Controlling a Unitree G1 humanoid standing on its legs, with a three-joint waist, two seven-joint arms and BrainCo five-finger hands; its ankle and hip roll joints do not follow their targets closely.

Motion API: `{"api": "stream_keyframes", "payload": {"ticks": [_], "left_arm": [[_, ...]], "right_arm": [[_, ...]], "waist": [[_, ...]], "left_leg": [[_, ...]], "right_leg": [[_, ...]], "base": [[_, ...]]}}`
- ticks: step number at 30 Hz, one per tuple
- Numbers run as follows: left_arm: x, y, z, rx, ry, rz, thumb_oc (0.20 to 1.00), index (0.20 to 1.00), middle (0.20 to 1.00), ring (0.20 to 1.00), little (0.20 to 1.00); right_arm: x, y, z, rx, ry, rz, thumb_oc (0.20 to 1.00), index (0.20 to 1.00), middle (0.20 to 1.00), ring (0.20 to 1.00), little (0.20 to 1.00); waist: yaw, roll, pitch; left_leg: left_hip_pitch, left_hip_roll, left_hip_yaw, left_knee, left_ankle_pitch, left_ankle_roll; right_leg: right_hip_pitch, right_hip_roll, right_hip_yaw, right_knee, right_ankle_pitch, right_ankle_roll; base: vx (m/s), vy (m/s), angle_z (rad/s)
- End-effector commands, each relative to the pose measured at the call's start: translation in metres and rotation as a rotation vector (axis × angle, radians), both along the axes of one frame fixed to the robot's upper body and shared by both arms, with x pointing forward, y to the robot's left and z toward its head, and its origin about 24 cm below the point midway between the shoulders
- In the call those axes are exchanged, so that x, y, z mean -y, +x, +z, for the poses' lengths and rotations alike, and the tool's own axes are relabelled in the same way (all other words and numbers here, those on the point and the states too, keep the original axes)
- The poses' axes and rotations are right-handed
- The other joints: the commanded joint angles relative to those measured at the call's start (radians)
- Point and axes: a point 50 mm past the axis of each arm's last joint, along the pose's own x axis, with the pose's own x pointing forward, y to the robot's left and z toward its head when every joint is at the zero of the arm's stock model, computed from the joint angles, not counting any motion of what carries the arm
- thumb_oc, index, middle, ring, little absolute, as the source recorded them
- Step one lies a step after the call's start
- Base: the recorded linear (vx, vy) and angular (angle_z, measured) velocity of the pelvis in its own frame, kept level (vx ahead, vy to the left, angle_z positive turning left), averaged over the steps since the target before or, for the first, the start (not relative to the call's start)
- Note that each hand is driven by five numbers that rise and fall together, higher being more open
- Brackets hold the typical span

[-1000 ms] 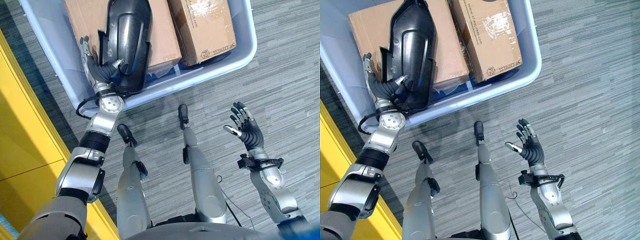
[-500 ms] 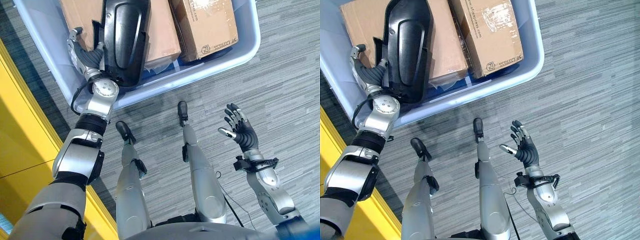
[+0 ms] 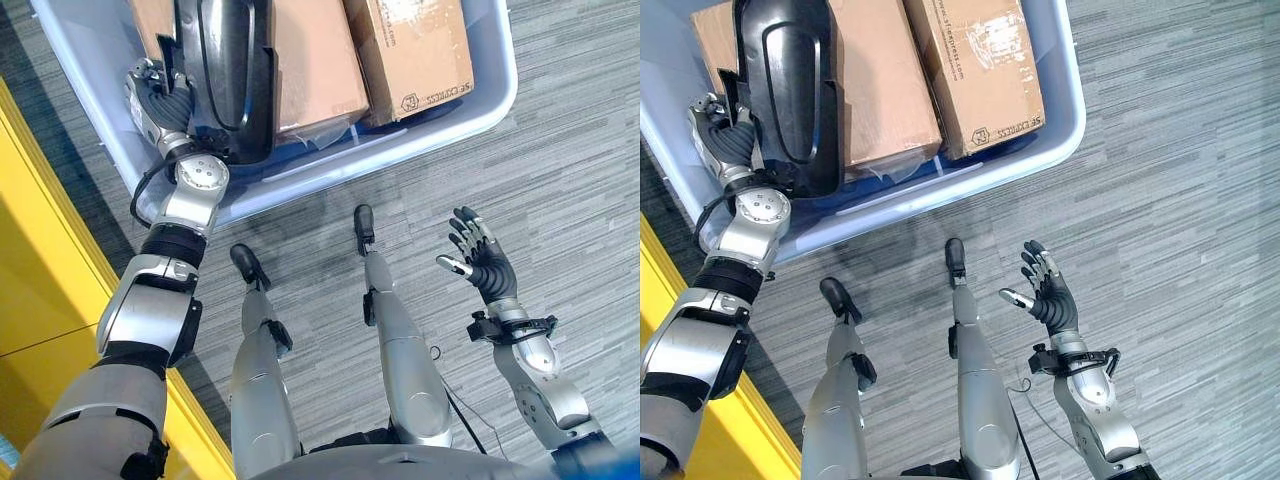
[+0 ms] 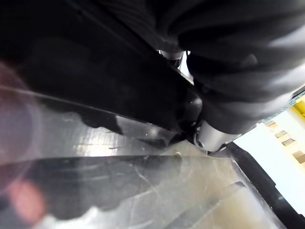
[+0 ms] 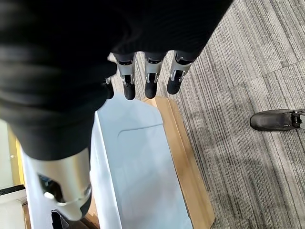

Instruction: Move parts from the plastic box to the shelf.

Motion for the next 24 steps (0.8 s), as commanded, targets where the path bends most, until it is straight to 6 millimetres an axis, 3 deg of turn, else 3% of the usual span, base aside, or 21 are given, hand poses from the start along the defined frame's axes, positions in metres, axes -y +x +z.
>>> {"api": "stream_keyframes", "payload": {"ticks": [1,13,20,24], "left_arm": [[0.001,0.004,-0.036,-0.174,-0.045,-0.044,0.200,0.200,0.200,0.200,0.200],[-0.004,-0.011,-0.050,-0.112,-0.140,-0.060,0.200,0.200,0.200,0.200,0.200],[-0.011,-0.037,-0.053,-0.003,-0.161,-0.076,0.200,0.200,0.200,0.200,0.200],[-0.010,-0.053,-0.042,0.082,-0.115,-0.104,0.200,0.200,0.200,0.200,0.200]], "right_arm": [[0.019,0.008,0.024,0.109,-0.025,-0.029,1.000,1.000,1.000,1.000,1.000],[0.020,0.007,0.020,0.085,-0.027,-0.029,1.000,1.000,1.000,1.000,1.000],[0.023,0.009,0.018,0.066,-0.035,-0.040,1.000,1.000,1.000,1.000,1.000],[0.026,0.010,0.017,0.049,-0.035,-0.046,1.000,1.000,1.000,1.000,1.000]], "waist": [[-0.022,-0.013,0.025],[0.004,0.003,0.020],[0.039,0.018,0.007],[0.057,0.024,-0.011]], "left_leg": [[-0.003,0.016,-0.086,0.123,-0.098,-0.005],[0.021,0.010,-0.096,0.115,-0.095,-0.004],[0.075,0.002,-0.094,0.085,-0.091,-0.003],[0.118,-0.001,-0.096,0.069,-0.091,-0.002]], "right_leg": [[0.198,-0.071,-0.048,0.048,-0.149,0.081],[0.232,-0.080,-0.060,0.047,-0.153,0.080],[0.273,-0.090,-0.072,0.041,-0.154,0.081],[0.306,-0.099,-0.078,0.044,-0.161,0.080]], "base": [[0.00,0.000,0.00],[0.00,0.000,0.00],[0.00,0.006,0.00],[0.00,0.012,0.04]]}}
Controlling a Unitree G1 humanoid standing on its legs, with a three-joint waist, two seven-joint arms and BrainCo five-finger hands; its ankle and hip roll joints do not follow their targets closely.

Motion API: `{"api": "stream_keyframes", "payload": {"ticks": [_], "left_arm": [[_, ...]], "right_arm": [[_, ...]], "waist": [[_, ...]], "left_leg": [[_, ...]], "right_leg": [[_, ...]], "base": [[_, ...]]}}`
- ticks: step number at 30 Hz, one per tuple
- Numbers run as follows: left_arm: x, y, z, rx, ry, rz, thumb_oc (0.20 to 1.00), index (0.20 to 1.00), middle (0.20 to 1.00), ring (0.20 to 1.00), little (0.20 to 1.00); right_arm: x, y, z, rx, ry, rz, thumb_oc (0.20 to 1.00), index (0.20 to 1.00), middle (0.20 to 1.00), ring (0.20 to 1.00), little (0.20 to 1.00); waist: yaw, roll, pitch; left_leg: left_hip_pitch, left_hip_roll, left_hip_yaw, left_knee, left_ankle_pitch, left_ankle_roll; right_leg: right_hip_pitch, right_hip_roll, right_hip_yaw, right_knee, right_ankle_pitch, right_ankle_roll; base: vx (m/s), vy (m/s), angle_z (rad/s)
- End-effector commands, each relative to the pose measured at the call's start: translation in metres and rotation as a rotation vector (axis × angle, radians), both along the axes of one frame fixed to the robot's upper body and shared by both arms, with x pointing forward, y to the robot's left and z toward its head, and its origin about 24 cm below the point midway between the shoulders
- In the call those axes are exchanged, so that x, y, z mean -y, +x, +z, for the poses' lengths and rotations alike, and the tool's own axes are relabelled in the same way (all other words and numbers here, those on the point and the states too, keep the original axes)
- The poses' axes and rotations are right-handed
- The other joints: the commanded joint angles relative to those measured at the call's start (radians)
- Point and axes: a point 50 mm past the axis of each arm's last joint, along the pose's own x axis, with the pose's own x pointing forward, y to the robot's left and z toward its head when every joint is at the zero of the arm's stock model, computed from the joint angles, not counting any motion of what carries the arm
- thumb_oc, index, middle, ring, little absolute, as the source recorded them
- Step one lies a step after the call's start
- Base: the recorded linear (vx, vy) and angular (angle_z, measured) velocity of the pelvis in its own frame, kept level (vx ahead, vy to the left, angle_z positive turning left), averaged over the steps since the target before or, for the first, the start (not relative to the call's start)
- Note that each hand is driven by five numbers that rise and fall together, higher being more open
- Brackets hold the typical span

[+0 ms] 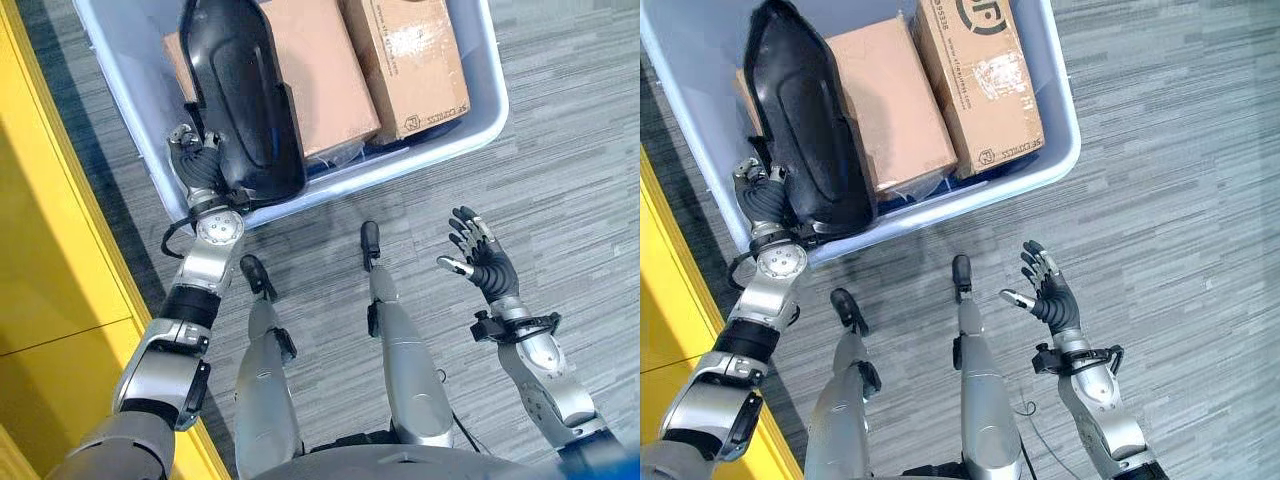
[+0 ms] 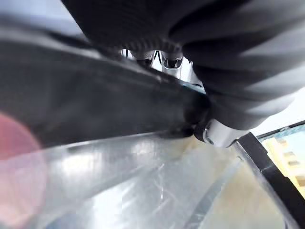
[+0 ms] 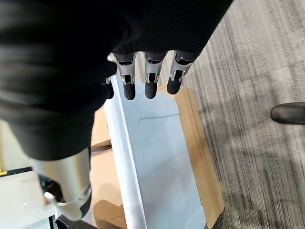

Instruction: Move parts from the plastic box to the shelf.

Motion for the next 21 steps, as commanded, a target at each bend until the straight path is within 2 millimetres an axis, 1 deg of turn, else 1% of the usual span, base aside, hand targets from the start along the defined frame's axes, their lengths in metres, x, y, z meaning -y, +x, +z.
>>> {"api": "stream_keyframes", "payload": {"ticks": [1,4,5,9,12,21], "left_arm": [[-0.024,-0.014,0.021,0.119,0.056,0.076,0.200,0.200,0.200,0.200,0.200],[-0.022,-0.017,0.022,0.133,0.065,0.067,0.200,0.200,0.200,0.200,0.200],[-0.020,-0.020,0.028,0.162,0.083,0.062,0.200,0.200,0.200,0.200,0.200],[-0.020,-0.024,0.036,0.201,0.110,0.057,0.200,0.200,0.200,0.200,0.200],[-0.021,-0.029,0.043,0.230,0.148,0.056,0.200,0.200,0.200,0.200,0.200],[-0.025,-0.044,0.048,0.269,0.206,0.035,0.200,0.200,0.200,0.200,0.200]], "right_arm": [[0.021,0.008,0.015,0.058,-0.007,-0.066,1.000,1.000,1.000,1.000,1.000],[0.022,0.008,0.014,0.056,-0.005,-0.066,1.000,1.000,1.000,1.000,1.000],[0.022,0.008,0.014,0.055,-0.005,-0.066,1.000,1.000,1.000,1.000,1.000],[0.023,0.006,0.013,0.051,0.001,-0.065,1.000,1.000,1.000,1.000,1.000],[0.025,0.005,0.013,0.047,-0.004,-0.070,1.000,1.000,1.000,1.000,1.000],[0.028,0.003,0.011,0.035,0.006,-0.071,1.000,1.000,1.000,1.000,1.000]], "waist": [[0.006,0.017,-0.011],[0.010,0.019,-0.018],[0.013,0.019,-0.020],[0.017,0.021,-0.034],[0.023,0.029,-0.050],[0.035,0.047,-0.084]], "left_leg": [[0.040,0.000,-0.081,0.075,-0.102,-0.004],[0.053,-0.001,-0.082,0.070,-0.103,-0.004],[0.051,-0.001,-0.075,0.076,-0.081,0.004],[0.069,-0.001,-0.078,0.077,-0.084,0.006],[0.092,-0.004,-0.081,0.071,-0.087,0.005],[0.134,-0.010,-0.090,0.061,-0.089,0.007]], "right_leg": [[0.221,-0.096,-0.064,0.044,-0.162,0.082],[0.231,-0.099,-0.067,0.044,-0.164,0.083],[0.230,-0.101,-0.069,0.047,-0.147,0.078],[0.246,-0.105,-0.070,0.047,-0.149,0.078],[0.267,-0.110,-0.071,0.044,-0.151,0.079],[0.302,-0.118,-0.077,0.041,-0.153,0.079]], "base": [[0.01,0.026,0.06],[-0.03,0.004,0.01],[-0.08,0.010,0.05],[-0.02,0.002,0.06],[0.01,-0.001,0.06],[0.01,-0.002,0.04]]}}
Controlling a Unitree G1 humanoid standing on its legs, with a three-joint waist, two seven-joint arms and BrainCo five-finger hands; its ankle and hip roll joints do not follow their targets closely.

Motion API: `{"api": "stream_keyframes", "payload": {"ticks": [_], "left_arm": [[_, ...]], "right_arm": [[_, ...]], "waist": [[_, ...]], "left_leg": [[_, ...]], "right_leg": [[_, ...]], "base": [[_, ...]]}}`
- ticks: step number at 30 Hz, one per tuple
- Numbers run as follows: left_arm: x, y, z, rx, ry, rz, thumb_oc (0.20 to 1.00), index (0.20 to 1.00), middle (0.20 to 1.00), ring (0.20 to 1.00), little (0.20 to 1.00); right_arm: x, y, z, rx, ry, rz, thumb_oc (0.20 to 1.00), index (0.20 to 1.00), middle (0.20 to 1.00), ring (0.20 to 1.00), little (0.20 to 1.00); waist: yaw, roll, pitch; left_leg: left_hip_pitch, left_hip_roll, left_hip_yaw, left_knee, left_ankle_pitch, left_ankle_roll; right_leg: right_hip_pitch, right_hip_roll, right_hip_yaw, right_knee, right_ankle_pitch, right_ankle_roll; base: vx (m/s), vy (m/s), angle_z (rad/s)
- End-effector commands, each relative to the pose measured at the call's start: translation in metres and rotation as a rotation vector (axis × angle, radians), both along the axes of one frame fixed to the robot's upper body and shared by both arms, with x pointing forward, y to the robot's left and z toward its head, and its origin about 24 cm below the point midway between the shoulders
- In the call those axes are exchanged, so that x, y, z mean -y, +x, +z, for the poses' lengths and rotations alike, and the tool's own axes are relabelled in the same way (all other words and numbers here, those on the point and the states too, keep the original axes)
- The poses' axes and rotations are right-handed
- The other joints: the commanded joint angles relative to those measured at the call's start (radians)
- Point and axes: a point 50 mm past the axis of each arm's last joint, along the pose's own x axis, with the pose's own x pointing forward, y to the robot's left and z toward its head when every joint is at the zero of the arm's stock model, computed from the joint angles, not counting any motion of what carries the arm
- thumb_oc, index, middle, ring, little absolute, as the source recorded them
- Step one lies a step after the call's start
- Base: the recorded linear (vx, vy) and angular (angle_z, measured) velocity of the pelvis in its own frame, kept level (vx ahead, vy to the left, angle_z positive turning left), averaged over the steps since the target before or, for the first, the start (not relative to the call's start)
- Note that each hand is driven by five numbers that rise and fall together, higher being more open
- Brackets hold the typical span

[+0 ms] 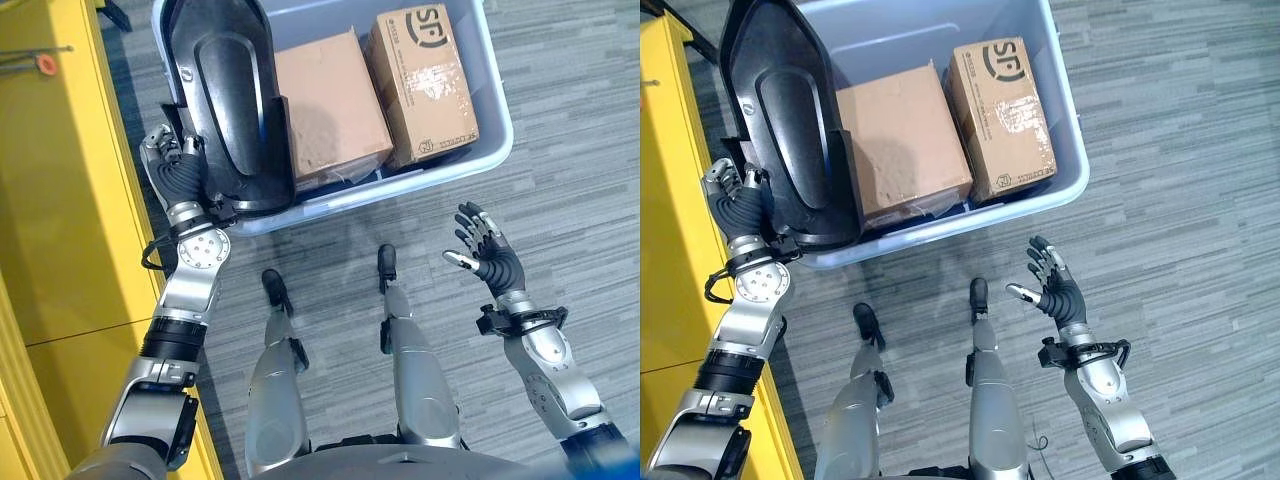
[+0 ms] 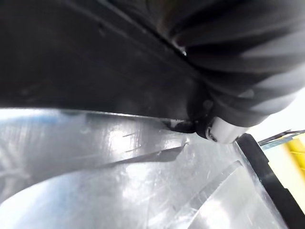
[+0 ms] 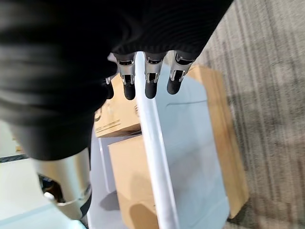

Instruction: Move parts from the plastic box to the shelf.

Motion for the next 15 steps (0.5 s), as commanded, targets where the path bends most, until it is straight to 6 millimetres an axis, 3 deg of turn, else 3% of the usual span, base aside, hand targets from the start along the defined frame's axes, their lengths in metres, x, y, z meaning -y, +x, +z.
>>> {"api": "stream_keyframes", "payload": {"ticks": [1,5,15], "left_arm": [[-0.019,-0.013,0.032,0.150,0.108,0.025,0.200,0.200,0.200,0.200,0.200],[-0.023,-0.026,0.023,0.123,0.124,-0.018,0.200,0.200,0.200,0.200,0.200],[-0.031,-0.060,-0.022,-0.078,0.108,-0.161,0.200,0.200,0.200,0.200,0.200]], "right_arm": [[0.018,-0.004,0.005,0.031,0.029,-0.061,1.000,1.000,1.000,1.000,1.000],[0.022,-0.006,0.003,0.018,0.026,-0.073,1.000,1.000,1.000,1.000,1.000],[0.035,-0.015,-0.007,-0.036,0.002,-0.105,1.000,1.000,1.000,1.000,1.000]], "waist": [[-0.010,-0.004,-0.067],[0.002,0.009,-0.088],[0.030,0.039,-0.154]], "left_leg": [[0.038,0.003,-0.061,0.061,-0.089,-0.004],[0.066,0.006,-0.066,0.061,-0.093,-0.004],[0.164,0.030,-0.088,0.076,-0.103,-0.008]], "right_leg": [[0.183,-0.102,-0.048,0.040,-0.138,0.077],[0.210,-0.105,-0.052,0.044,-0.147,0.076],[0.308,-0.086,-0.067,0.090,-0.213,0.061]], "base": [[0.02,-0.015,0.06],[0.01,-0.006,0.02],[0.02,-0.050,0.06]]}}
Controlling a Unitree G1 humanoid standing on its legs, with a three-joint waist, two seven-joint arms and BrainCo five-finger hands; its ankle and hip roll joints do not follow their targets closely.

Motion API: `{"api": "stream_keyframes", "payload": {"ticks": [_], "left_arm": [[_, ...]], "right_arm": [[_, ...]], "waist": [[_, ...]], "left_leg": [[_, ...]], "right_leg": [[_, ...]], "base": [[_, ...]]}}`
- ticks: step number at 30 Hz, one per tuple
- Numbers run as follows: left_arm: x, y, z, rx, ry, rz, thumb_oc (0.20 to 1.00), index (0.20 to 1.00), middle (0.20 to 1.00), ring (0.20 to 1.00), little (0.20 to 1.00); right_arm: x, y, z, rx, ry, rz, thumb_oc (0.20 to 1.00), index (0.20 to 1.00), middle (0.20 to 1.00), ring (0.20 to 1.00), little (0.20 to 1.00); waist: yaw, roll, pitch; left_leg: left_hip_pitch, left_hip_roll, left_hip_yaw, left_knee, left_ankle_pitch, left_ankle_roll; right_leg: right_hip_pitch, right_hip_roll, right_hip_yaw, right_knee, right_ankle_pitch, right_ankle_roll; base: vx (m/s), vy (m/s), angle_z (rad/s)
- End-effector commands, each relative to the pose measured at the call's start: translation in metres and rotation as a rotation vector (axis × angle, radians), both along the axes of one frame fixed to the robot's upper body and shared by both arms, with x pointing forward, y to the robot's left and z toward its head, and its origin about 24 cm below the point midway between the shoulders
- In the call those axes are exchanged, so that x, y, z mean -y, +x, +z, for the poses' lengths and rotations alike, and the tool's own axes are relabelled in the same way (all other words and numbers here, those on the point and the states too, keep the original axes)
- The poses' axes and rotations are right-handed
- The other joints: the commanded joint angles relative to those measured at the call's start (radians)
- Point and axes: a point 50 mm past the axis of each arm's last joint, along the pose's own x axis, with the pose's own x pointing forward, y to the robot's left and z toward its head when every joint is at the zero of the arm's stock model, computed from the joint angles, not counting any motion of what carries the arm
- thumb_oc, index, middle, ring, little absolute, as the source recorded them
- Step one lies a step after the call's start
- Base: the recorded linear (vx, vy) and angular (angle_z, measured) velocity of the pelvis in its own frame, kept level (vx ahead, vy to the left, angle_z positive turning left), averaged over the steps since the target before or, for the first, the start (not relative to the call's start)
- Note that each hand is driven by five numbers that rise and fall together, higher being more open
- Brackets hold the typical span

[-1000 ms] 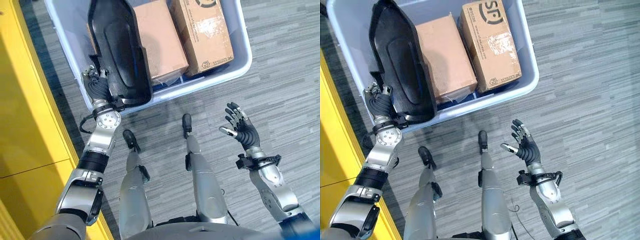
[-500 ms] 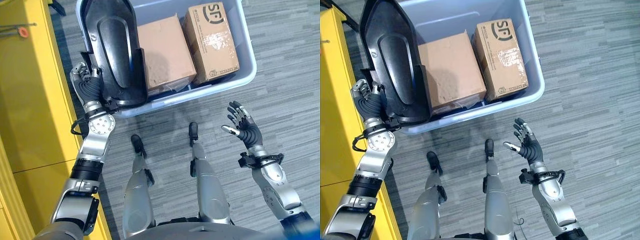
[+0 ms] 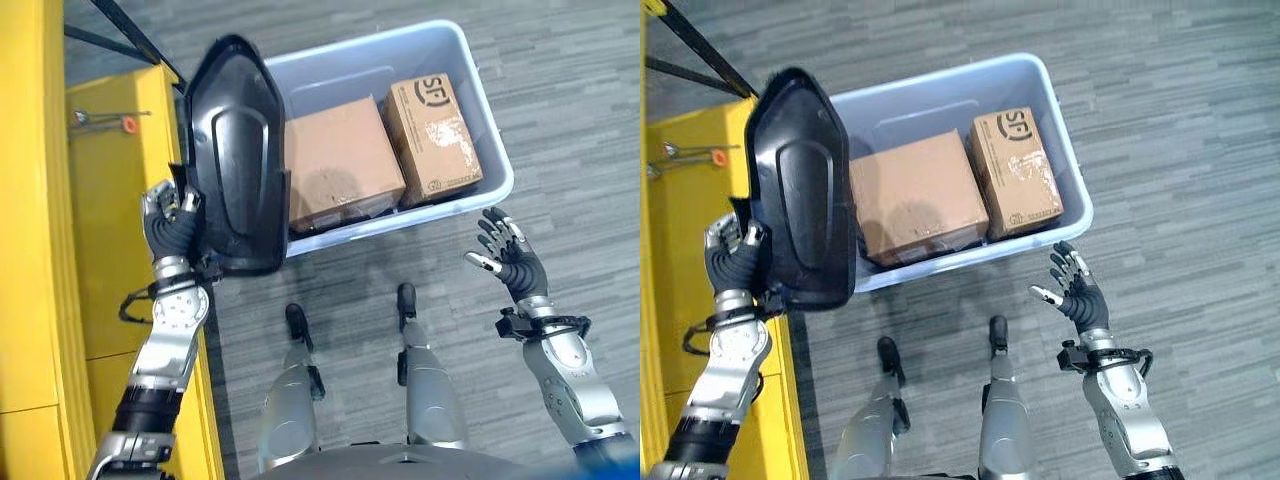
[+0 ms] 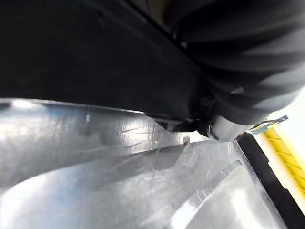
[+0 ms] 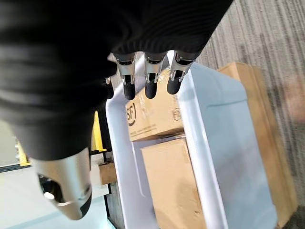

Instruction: Move parts from the plastic box to the shelf.

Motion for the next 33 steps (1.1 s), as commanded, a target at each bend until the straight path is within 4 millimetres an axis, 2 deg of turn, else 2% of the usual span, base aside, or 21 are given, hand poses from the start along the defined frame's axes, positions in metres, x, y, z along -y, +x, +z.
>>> {"api": "stream_keyframes", "payload": {"ticks": [1,2,6,7,10,12,14,16,17,18,19,20,21,22,23,24,27,29,30,31,33], "left_arm": [[-0.012,-0.002,0.034,0.134,0.051,-0.081,0.200,0.200,0.200,0.200,0.200],[-0.011,-0.007,0.027,0.094,0.055,-0.108,0.200,0.200,0.200,0.200,0.200],[-0.010,-0.014,0.018,0.047,0.036,-0.139,0.200,0.200,0.200,0.200,0.200],[-0.010,-0.023,0.007,0.003,-0.004,-0.148,0.200,0.200,0.200,0.200,0.200],[-0.012,-0.029,0.001,-0.015,-0.033,-0.143,0.200,0.200,0.200,0.200,0.200],[-0.012,-0.038,-0.007,-0.030,-0.093,-0.134,0.200,0.200,0.200,0.200,0.200],[-0.012,-0.045,-0.012,-0.049,-0.118,-0.134,0.200,0.200,0.200,0.200,0.200],[-0.012,-0.046,-0.014,-0.052,-0.128,-0.132,0.200,0.200,0.200,0.200,0.200],[-0.009,-0.045,-0.018,-0.057,-0.158,-0.132,0.200,0.200,0.200,0.200,0.200],[-0.009,-0.045,-0.018,-0.057,-0.158,-0.132,0.200,0.200,0.200,0.200,0.200],[-0.007,-0.043,-0.020,-0.063,-0.168,-0.140,0.200,0.200,0.200,0.200,0.200],[-0.001,-0.038,-0.022,-0.053,-0.189,-0.169,0.200,0.200,0.200,0.200,0.200],[0.002,-0.037,-0.022,-0.049,-0.196,-0.183,0.200,0.200,0.200,0.200,0.200],[0.002,-0.037,-0.022,-0.048,-0.196,-0.183,0.200,0.200,0.200,0.200,0.200],[0.005,-0.035,-0.022,-0.045,-0.217,-0.198,0.200,0.200,0.200,0.200,0.200],[0.007,-0.034,-0.021,-0.042,-0.221,-0.205,0.200,0.200,0.200,0.200,0.200],[0.011,-0.031,-0.023,-0.045,-0.234,-0.218,0.200,0.200,0.200,0.200,0.200],[0.015,-0.031,-0.024,-0.055,-0.234,-0.237,0.200,0.200,0.200,0.200,0.200],[0.015,-0.031,-0.024,-0.056,-0.234,-0.237,0.200,0.200,0.200,0.200,0.200],[0.017,-0.031,-0.023,-0.058,-0.223,-0.258,0.200,0.200,0.200,0.200,0.200],[0.017,-0.033,-0.023,-0.062,-0.213,-0.266,0.200,0.200,0.200,0.200,0.200]], "right_arm": [[0.009,-0.009,0.000,0.015,0.001,-0.019,1.000,1.000,1.000,1.000,1.000],[0.010,-0.010,-0.002,0.002,-0.002,-0.017,1.000,1.000,1.000,1.000,1.000],[0.012,-0.013,-0.006,-0.022,-0.008,-0.016,1.000,1.000,1.000,1.000,1.000],[0.012,-0.014,-0.008,-0.037,-0.009,-0.007,1.000,1.000,1.000,1.000,1.000],[0.013,-0.015,-0.007,-0.037,-0.013,-0.002,1.000,1.000,1.000,1.000,1.000],[0.013,-0.015,-0.008,-0.050,-0.027,0.015,1.000,1.000,1.000,1.000,1.000],[0.012,-0.012,-0.005,-0.051,-0.074,0.057,1.000,1.000,1.000,1.000,1.000],[0.011,-0.011,-0.004,-0.045,-0.078,0.065,1.000,1.000,1.000,1.000,1.000],[0.013,-0.010,-0.002,-0.041,-0.091,0.070,1.000,1.000,1.000,1.000,1.000],[0.013,-0.010,-0.002,-0.041,-0.091,0.070,1.000,1.000,1.000,1.000,1.000],[0.015,-0.010,-0.001,-0.038,-0.108,0.058,1.000,1.000,1.000,1.000,1.000],[0.022,-0.005,0.011,0.011,-0.270,0.040,1.000,1.000,1.000,1.000,1.000],[0.023,-0.004,0.010,0.008,-0.254,0.033,1.000,1.000,1.000,1.000,1.000],[0.023,-0.004,0.010,0.009,-0.254,0.033,1.000,1.000,1.000,1.000,1.000],[0.029,-0.009,0.007,-0.003,-0.222,-0.005,1.000,1.000,1.000,1.000,1.000],[0.031,-0.012,0.005,-0.003,-0.206,-0.026,1.000,1.000,1.000,1.000,1.000],[0.036,-0.021,-0.009,-0.056,-0.135,-0.088,1.000,1.000,1.000,1.000,1.000],[0.039,-0.024,-0.010,-0.064,-0.118,-0.111,1.000,1.000,1.000,1.000,1.000],[0.039,-0.024,-0.010,-0.064,-0.118,-0.111,1.000,1.000,1.000,1.000,1.000],[0.041,-0.028,-0.014,-0.084,-0.109,-0.128,1.000,1.000,1.000,1.000,1.000],[0.042,-0.029,-0.014,-0.085,-0.105,-0.132,1.000,1.000,1.000,1.000,1.000]], "waist": [[0.005,-0.038,-0.089],[0.010,-0.034,-0.101],[0.018,-0.023,-0.122],[0.025,-0.013,-0.145],[0.030,-0.007,-0.151],[0.045,0.002,-0.149],[0.067,0.014,-0.140],[0.074,0.018,-0.137],[0.087,0.031,-0.129],[0.086,0.032,-0.130],[0.091,0.033,-0.121],[0.099,0.002,-0.107],[0.097,-0.012,-0.108],[0.096,-0.010,-0.110],[0.073,-0.020,-0.121],[0.052,-0.021,-0.136],[0.016,0.010,-0.157],[-0.005,0.026,-0.168],[-0.005,0.027,-0.168],[0.003,0.041,-0.170],[0.005,0.041,-0.169]], "left_leg": [[0.026,0.035,-0.071,0.073,-0.067,-0.009],[0.050,0.047,-0.080,0.076,-0.067,-0.014],[0.080,0.069,-0.087,0.075,-0.056,-0.019],[0.115,0.092,-0.094,0.072,-0.046,-0.022],[0.131,0.110,-0.100,0.070,-0.035,-0.024],[0.140,0.136,-0.125,0.067,-0.006,-0.023],[0.129,0.166,-0.154,0.053,0.075,-0.033],[0.120,0.171,-0.167,0.043,0.107,-0.038],[0.088,0.170,-0.198,0.014,0.180,-0.059],[0.086,0.171,-0.200,0.014,0.180,-0.059],[0.053,0.158,-0.179,0.013,0.210,-0.060],[0.049,0.094,-0.216,0.126,0.118,-0.028],[0.057,0.069,-0.230,0.193,0.052,-0.017],[0.053,0.069,-0.232,0.192,0.056,-0.016],[0.095,0.078,-0.175,0.283,-0.012,-0.002],[0.145,0.103,-0.128,0.323,-0.040,-0.011],[0.273,0.102,-0.104,0.274,-0.109,-0.022],[0.279,0.086,-0.075,0.211,-0.157,-0.016],[0.279,0.086,-0.075,0.211,-0.157,-0.016],[0.275,0.065,-0.068,0.142,-0.170,-0.014],[0.275,0.046,-0.076,0.124,-0.180,-0.004]], "right_leg": [[0.153,-0.066,-0.045,0.099,-0.186,0.052],[0.179,-0.053,-0.050,0.116,-0.214,0.046],[0.212,-0.029,-0.055,0.132,-0.239,0.033],[0.238,-0.002,-0.058,0.159,-0.275,0.017],[0.242,0.020,-0.056,0.192,-0.305,0.002],[0.225,0.055,-0.046,0.251,-0.341,-0.024],[0.208,0.102,-0.057,0.283,-0.367,-0.056],[0.205,0.116,-0.065,0.284,-0.371,-0.065],[0.209,0.137,-0.101,0.272,-0.373,-0.078],[0.208,0.138,-0.102,0.270,-0.372,-0.079],[0.214,0.136,-0.127,0.261,-0.371,-0.086],[0.195,0.100,-0.158,0.247,-0.339,-0.092],[0.196,0.082,-0.176,0.227,-0.323,-0.090],[0.194,0.083,-0.178,0.223,-0.318,-0.091],[0.187,0.061,-0.235,0.203,-0.304,-0.098],[0.188,0.055,-0.259,0.202,-0.313,-0.096],[0.180,0.031,-0.337,0.239,-0.313,-0.088],[0.188,-0.002,-0.372,0.255,-0.296,-0.067],[0.188,-0.002,-0.372,0.255,-0.296,-0.067],[0.203,-0.041,-0.396,0.252,-0.272,-0.051],[0.213,-0.062,-0.412,0.258,-0.260,-0.041]], "base": [[0.01,-0.176,0.13],[0.01,-0.142,0.18],[-0.02,-0.140,0.17],[-0.04,-0.185,0.03],[-0.05,-0.141,0.02],[-0.11,-0.180,0.01],[-0.14,-0.230,-0.02],[-0.14,-0.190,0.14],[-0.15,-0.191,0.29],[-0.19,-0.210,0.35],[-0.32,-0.162,1.28],[-0.40,-0.203,1.66],[-0.34,-0.129,1.60],[-0.24,-0.091,0.85],[-0.15,-0.077,0.78],[-0.14,-0.050,1.02],[-0.03,0.105,1.34],[-0.01,0.107,1.06],[-0.01,0.245,0.96],[-0.02,0.224,1.03],[-0.01,0.333,0.87]]}}
